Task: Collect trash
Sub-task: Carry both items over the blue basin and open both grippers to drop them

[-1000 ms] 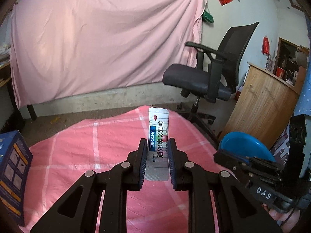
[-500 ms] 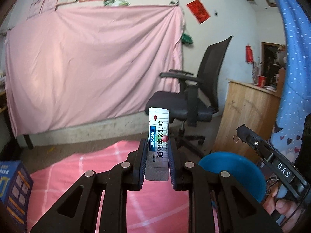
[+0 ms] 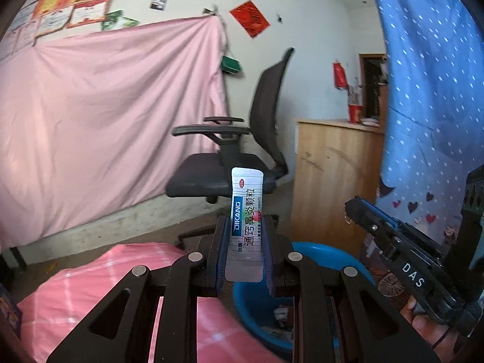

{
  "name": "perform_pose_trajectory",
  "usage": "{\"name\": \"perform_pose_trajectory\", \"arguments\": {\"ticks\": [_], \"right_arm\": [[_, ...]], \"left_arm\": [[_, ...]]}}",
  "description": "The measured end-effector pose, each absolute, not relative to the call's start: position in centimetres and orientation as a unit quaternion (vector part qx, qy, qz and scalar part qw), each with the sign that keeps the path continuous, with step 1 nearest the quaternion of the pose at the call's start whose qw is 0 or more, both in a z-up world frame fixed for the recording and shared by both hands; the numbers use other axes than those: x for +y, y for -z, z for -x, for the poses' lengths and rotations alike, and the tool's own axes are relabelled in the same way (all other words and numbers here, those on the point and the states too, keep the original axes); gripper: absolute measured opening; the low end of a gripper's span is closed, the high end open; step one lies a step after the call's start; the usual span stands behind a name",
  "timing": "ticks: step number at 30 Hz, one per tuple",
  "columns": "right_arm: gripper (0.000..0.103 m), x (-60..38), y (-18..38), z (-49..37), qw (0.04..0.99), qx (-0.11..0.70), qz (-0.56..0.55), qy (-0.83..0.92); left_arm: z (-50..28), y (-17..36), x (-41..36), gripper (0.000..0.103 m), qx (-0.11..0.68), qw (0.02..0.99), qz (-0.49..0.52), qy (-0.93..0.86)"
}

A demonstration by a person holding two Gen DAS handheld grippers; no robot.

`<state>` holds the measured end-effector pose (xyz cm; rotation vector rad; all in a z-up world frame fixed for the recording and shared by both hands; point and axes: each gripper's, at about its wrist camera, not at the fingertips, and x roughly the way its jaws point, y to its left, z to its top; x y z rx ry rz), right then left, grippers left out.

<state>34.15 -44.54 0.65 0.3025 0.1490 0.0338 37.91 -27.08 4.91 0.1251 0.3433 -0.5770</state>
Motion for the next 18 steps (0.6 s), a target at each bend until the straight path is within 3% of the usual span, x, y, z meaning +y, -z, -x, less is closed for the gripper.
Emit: {"name": "perform_pose_trajectory", "arguments": {"ticks": [18], "right_arm": [[0.038,-48.7,3.5,-36.7,0.959,0.199,-0.198,0.025]], "left_arm": [[-40.4,-0.2,-33.4,0.018,0.282,0.906,-0.069,0.307]]}}
